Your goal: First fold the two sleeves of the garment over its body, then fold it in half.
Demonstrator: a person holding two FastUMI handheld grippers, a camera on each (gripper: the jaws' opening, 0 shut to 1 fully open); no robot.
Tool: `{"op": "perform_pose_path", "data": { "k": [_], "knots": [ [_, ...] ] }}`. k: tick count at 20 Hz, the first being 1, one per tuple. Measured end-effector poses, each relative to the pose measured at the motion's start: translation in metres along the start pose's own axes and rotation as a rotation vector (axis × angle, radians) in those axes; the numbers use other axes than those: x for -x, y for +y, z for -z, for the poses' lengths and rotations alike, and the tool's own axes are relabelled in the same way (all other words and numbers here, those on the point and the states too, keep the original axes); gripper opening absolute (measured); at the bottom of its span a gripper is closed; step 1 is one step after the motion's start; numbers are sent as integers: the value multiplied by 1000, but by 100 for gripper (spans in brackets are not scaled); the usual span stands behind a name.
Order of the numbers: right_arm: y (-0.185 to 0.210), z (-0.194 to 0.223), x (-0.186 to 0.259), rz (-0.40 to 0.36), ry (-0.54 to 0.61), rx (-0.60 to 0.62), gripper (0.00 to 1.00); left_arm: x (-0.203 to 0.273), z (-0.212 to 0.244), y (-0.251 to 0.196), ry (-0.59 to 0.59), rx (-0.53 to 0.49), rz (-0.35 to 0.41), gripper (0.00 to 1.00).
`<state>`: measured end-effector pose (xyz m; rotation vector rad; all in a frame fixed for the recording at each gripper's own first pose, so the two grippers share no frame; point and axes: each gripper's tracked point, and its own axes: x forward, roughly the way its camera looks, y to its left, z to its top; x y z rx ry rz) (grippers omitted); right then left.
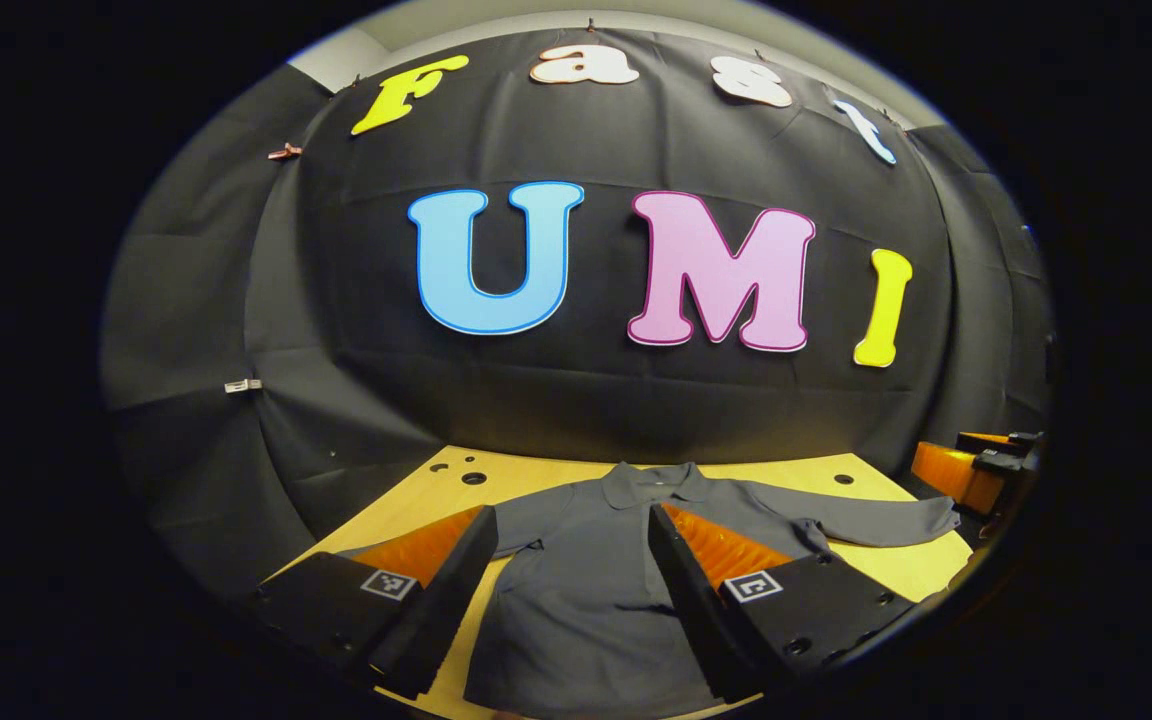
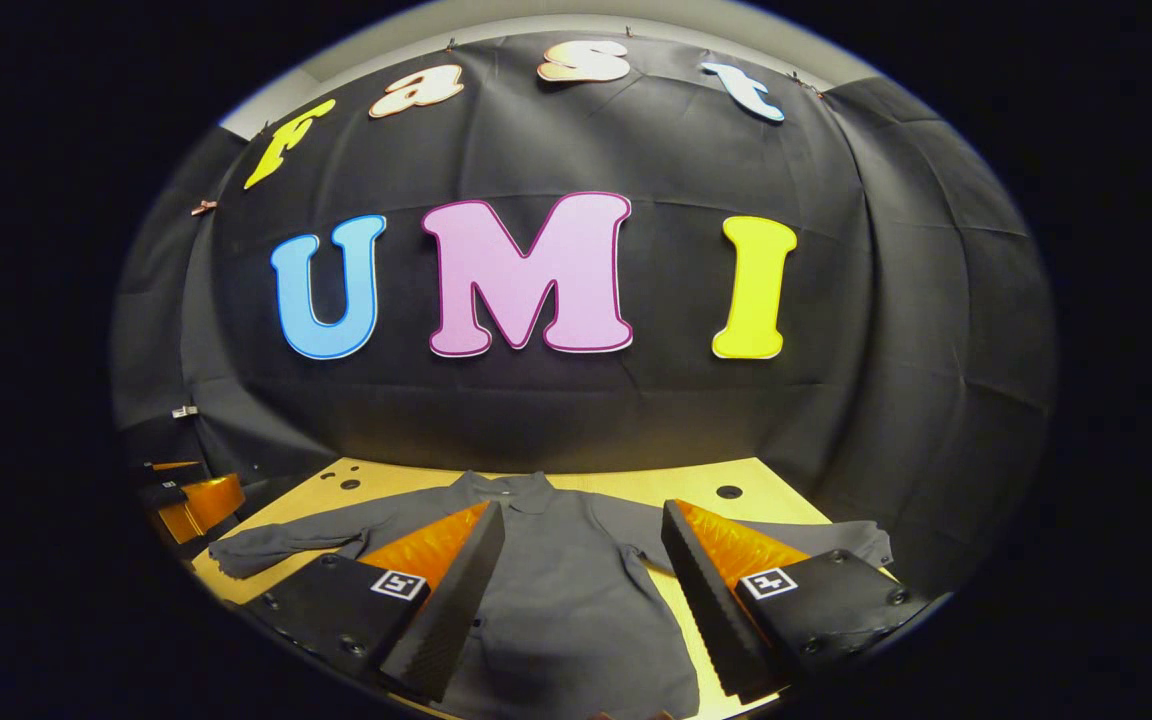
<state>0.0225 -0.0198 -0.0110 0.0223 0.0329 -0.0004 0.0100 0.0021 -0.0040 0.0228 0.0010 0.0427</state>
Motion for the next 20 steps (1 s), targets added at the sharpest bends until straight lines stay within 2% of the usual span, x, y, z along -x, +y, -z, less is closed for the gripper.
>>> {"op": "perform_pose_path", "data": {
  "k": [8,18,20],
  "knots": [
    [-12,15,-24,-15,39,-4,98,-12,17,0,26,-3,-51,96],
    [-59,51,-53,72,133,-3,98,-23,34,-17,54,-37,-36,96],
    [-76,61,-59,119,167,13,98,-26,38,-20,61,-48,-33,96]
  ]
}}
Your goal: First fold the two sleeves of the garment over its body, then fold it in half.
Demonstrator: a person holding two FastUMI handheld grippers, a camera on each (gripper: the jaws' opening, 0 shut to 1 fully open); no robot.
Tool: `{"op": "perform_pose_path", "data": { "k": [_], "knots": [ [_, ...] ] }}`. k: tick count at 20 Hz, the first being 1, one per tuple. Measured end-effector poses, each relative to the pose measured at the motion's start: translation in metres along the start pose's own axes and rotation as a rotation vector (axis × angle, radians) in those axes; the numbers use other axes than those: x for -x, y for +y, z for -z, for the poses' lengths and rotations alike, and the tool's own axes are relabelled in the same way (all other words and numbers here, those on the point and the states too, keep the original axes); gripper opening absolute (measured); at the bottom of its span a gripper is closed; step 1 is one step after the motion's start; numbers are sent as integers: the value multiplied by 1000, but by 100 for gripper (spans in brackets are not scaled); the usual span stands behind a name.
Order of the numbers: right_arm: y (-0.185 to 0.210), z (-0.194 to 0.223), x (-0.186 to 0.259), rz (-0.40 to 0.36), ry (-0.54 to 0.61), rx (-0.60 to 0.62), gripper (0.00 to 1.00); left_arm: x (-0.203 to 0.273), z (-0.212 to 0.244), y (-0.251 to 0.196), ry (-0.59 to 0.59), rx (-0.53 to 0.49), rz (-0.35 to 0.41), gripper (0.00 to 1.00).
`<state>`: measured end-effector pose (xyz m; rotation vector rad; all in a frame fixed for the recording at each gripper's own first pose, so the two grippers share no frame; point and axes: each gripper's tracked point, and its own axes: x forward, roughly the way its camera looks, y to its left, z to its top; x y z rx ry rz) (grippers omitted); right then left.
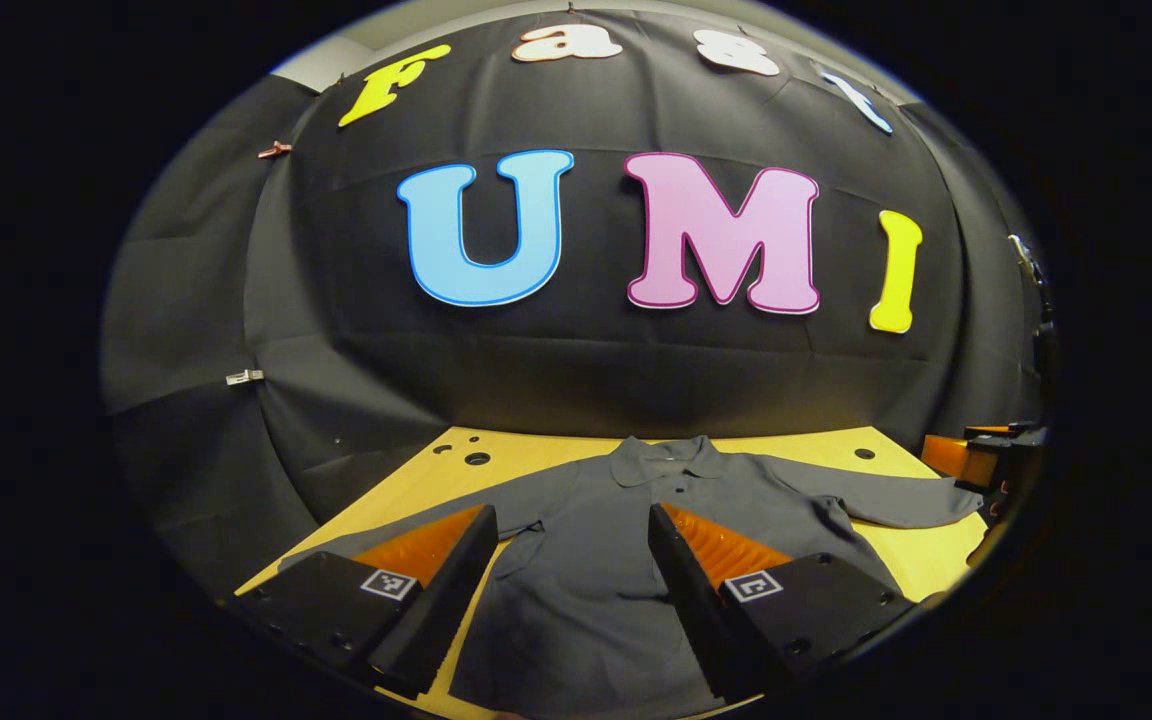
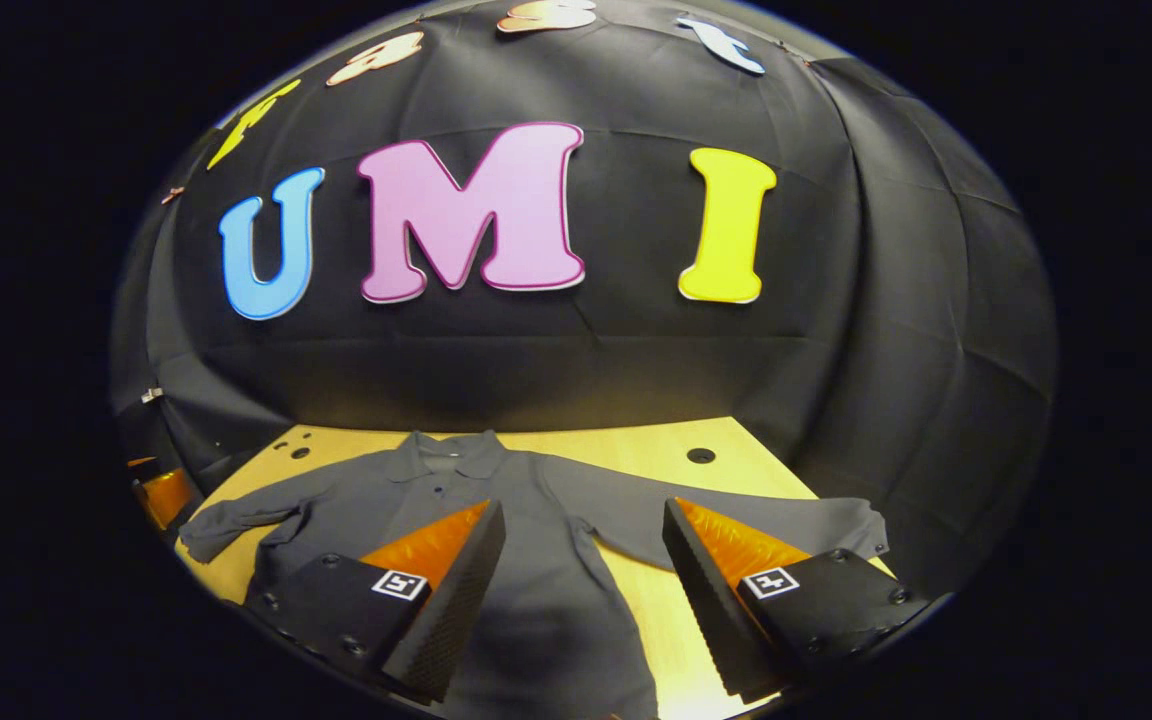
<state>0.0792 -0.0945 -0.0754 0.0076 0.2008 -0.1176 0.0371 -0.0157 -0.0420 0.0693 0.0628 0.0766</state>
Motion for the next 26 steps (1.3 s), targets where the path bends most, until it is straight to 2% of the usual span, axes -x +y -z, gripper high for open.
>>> {"op": "perform_pose_path", "data": {
  "k": [4,13,20,26],
  "knots": [
    [-30,16,-16,53,61,-41,98,-7,3,-3,14,-11,6,96],
    [-148,37,-45,301,108,-126,98,-18,18,-10,74,-20,15,96],
    [-245,70,-53,487,179,-181,98,-29,25,-17,105,-24,12,95],
    [-307,92,-68,588,219,-253,98,-34,29,-28,122,-34,18,95]
  ]
}}
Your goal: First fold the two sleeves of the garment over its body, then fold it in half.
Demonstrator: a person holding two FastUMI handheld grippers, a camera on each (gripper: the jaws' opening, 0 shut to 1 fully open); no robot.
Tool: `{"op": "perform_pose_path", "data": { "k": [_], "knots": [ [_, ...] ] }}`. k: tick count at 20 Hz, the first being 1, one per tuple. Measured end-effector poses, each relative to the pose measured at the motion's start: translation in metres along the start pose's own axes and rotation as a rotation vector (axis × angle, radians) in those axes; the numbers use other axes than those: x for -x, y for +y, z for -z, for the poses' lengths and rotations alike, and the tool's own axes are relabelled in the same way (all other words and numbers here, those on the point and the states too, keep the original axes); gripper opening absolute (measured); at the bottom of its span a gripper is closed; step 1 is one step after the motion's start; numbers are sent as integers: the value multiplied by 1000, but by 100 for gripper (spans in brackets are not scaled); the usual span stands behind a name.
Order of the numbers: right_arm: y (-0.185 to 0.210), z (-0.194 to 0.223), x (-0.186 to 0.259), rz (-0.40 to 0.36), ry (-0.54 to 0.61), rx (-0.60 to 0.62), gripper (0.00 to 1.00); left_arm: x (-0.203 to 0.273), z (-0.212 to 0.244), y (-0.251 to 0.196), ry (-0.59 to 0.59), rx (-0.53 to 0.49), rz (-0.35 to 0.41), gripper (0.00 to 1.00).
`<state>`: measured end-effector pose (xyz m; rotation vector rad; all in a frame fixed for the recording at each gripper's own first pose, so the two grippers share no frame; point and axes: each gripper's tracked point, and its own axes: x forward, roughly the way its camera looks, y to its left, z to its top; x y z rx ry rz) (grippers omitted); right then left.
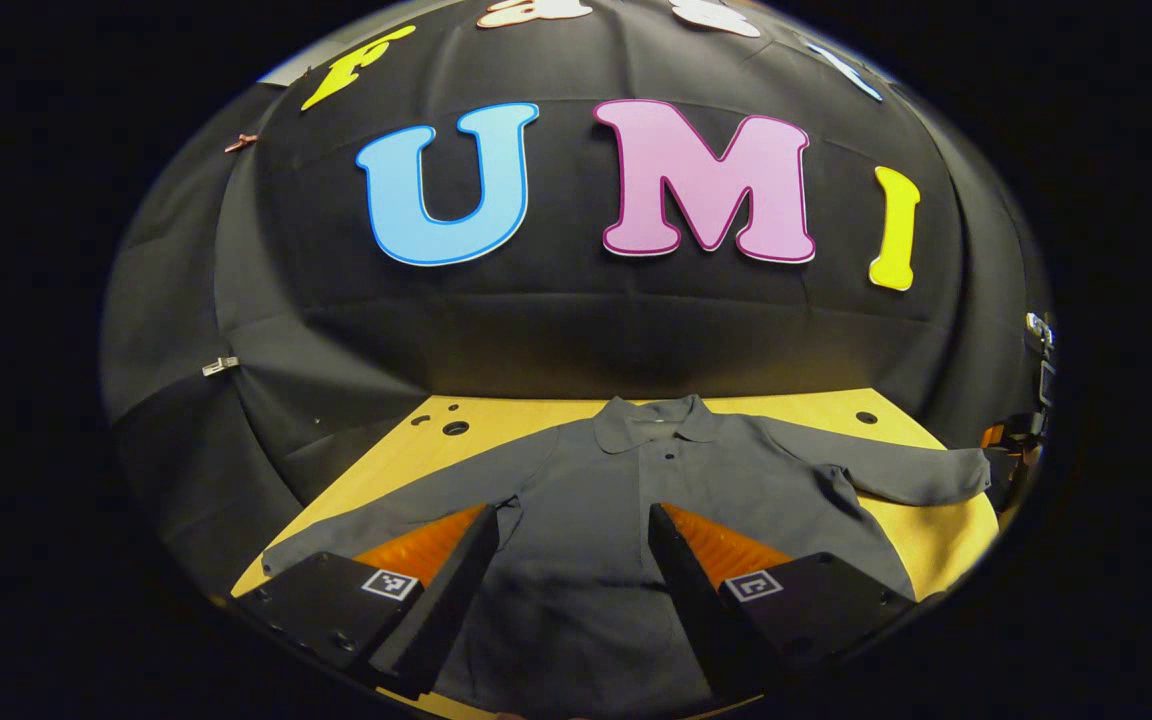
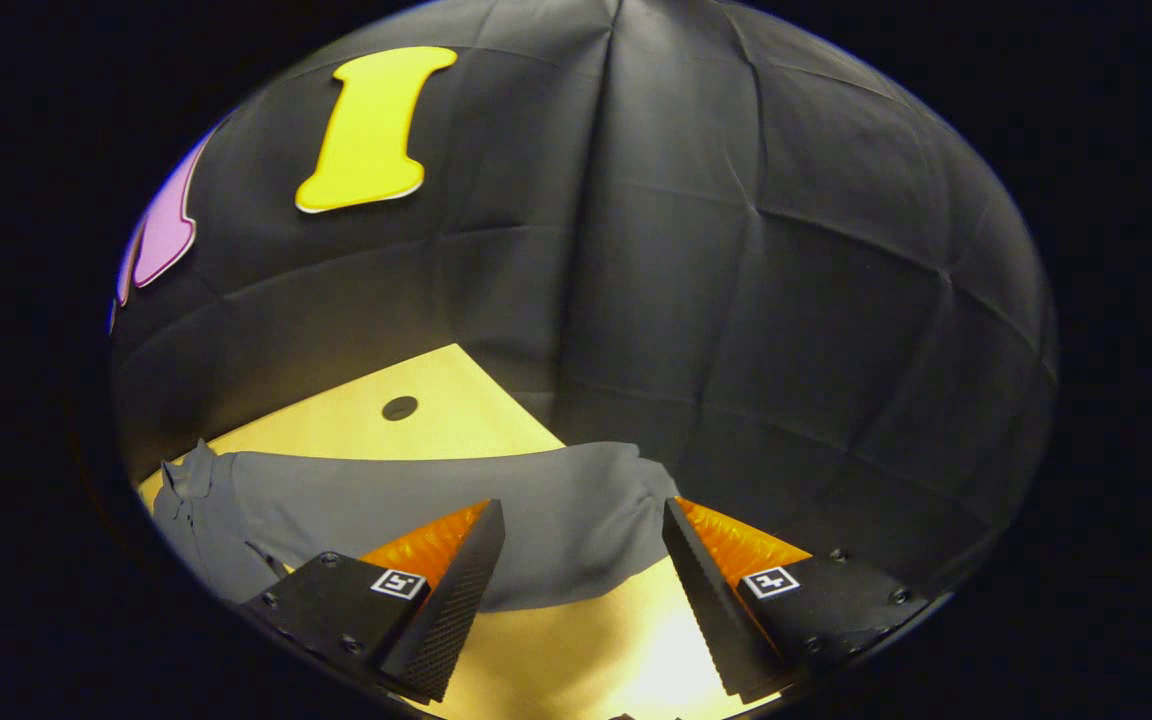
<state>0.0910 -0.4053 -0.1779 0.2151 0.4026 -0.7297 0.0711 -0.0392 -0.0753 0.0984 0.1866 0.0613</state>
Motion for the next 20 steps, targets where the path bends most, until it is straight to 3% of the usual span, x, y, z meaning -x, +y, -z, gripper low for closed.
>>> {"op": "perform_pose_path", "data": {
  "k": [3,5,15,20],
  "knots": [
    [-16,7,-19,29,35,-30,98,-5,-1,-1,5,-1,1,99],
    [-22,18,-32,50,72,-28,98,-9,0,-3,8,-5,4,95],
    [-26,40,-86,62,180,-120,98,-18,5,-7,34,-13,15,95],
    [-20,63,-94,61,235,-33,99,-20,9,-4,47,-3,6,95]
  ]
}}
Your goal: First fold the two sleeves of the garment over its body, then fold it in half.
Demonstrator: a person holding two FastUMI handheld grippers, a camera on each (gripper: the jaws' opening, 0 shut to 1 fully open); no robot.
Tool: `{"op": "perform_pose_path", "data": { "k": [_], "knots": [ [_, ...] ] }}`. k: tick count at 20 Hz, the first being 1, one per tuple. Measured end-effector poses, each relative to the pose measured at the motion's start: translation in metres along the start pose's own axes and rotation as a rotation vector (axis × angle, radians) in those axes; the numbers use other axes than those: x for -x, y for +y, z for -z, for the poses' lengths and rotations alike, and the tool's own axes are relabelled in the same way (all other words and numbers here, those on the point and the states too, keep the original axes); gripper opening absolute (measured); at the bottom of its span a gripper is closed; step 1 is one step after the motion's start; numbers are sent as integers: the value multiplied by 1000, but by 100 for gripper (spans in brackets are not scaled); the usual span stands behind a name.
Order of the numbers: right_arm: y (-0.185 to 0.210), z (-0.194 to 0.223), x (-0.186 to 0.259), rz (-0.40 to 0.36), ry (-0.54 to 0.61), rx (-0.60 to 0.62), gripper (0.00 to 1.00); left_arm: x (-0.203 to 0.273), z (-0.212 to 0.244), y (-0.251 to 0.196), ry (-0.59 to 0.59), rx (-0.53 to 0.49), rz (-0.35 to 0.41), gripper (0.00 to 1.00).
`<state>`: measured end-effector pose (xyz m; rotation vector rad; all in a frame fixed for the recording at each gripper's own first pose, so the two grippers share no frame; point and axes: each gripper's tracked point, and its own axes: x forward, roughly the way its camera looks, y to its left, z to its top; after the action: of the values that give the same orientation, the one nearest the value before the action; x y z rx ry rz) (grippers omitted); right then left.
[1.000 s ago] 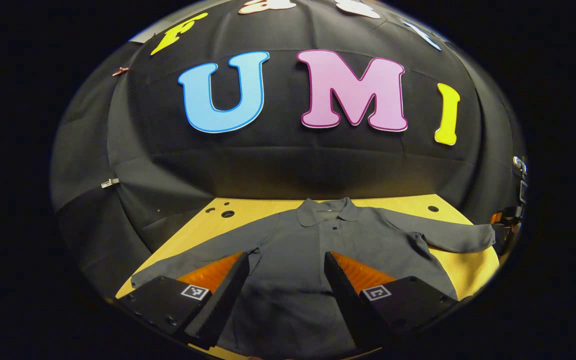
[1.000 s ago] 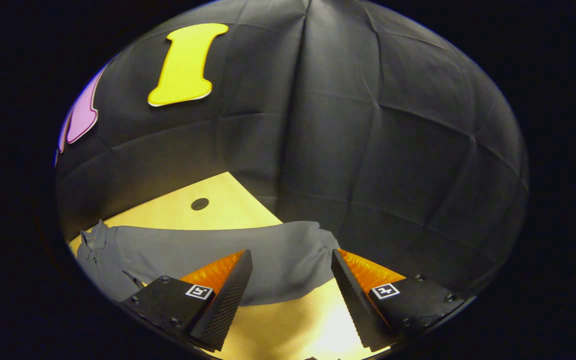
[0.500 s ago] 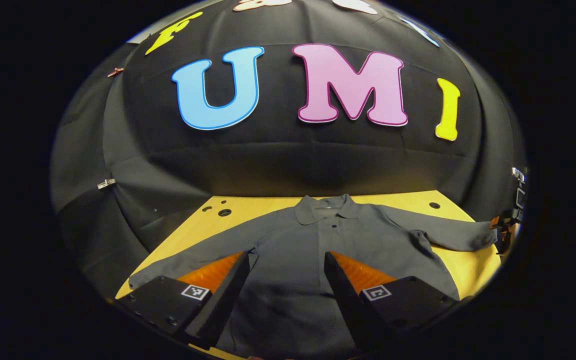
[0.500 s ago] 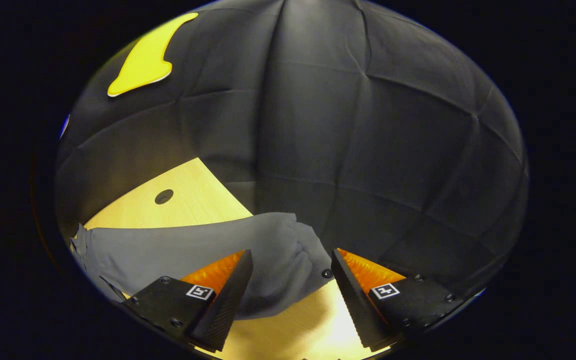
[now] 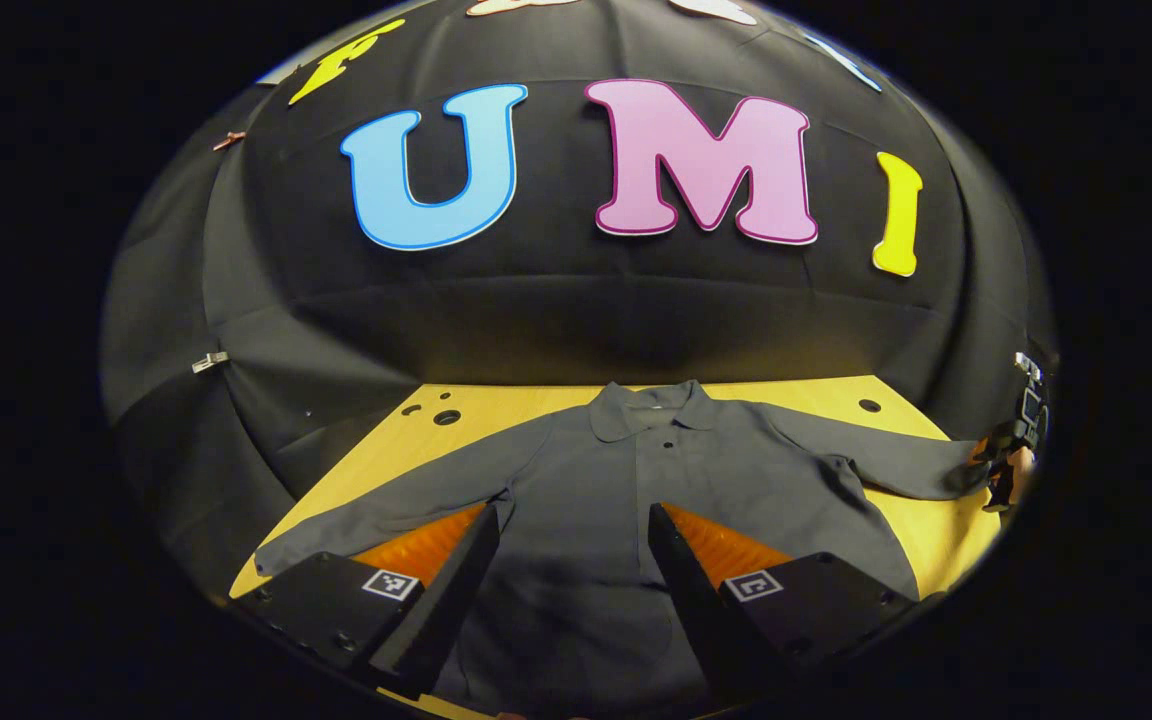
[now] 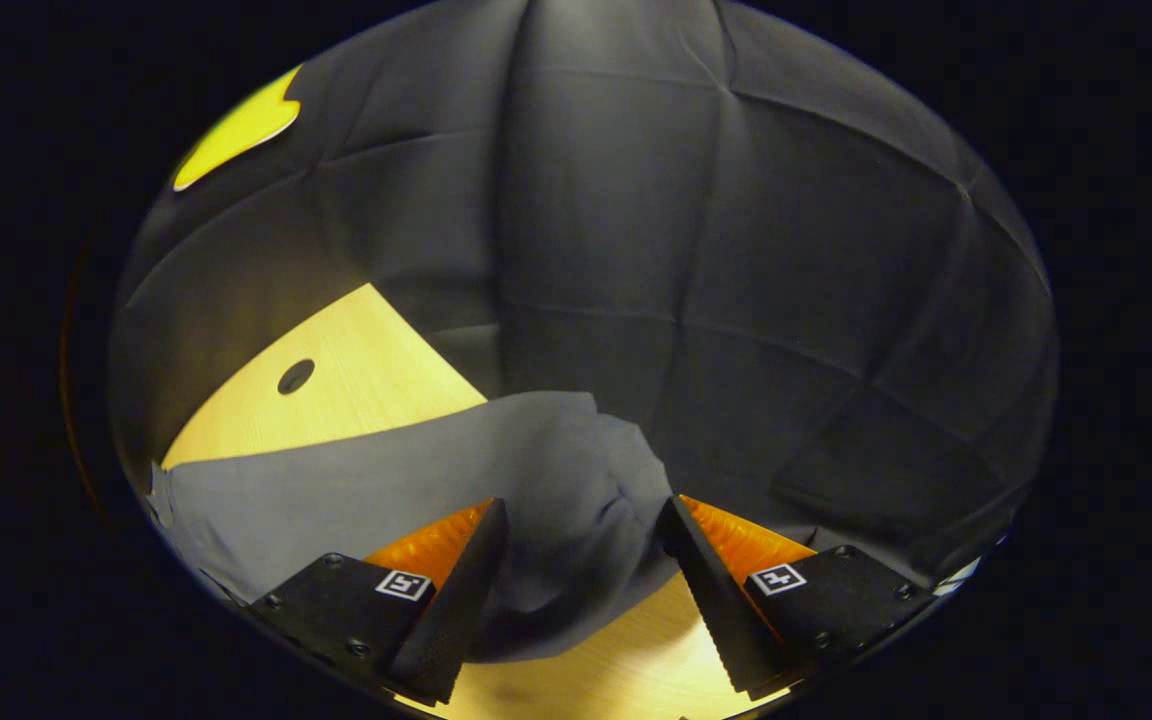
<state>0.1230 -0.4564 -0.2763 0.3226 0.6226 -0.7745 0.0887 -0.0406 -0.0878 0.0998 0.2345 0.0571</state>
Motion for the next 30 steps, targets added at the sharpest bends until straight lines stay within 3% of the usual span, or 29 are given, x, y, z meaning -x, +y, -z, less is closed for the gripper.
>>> {"op": "perform_pose_path", "data": {
  "k": [2,4,7,8,9,10,11,12,15,20,30],
  "knots": [
    [3,5,-2,-13,9,48,96,0,3,1,8,6,-4,95],
    [7,5,1,-28,13,40,79,-1,4,2,11,11,-8,95],
    [9,3,4,-21,12,36,40,0,5,4,15,19,-17,95],
    [11,4,2,-47,17,39,40,1,6,5,17,24,-21,96],
    [14,4,3,-55,11,46,20,2,7,6,18,31,-24,95],
    [20,4,4,-74,21,41,19,3,9,7,22,35,-28,95],
    [24,5,3,-95,19,38,10,3,11,8,26,39,-32,95],
    [26,5,4,-116,29,34,6,4,14,9,31,43,-36,95],
    [29,-8,9,-161,32,-19,6,6,19,13,43,58,-45,95],
    [37,-47,34,-180,-65,96,5,6,15,24,26,47,-65,95],
    [135,-125,123,-357,-286,259,5,35,16,42,-25,43,-99,95]
  ]
}}
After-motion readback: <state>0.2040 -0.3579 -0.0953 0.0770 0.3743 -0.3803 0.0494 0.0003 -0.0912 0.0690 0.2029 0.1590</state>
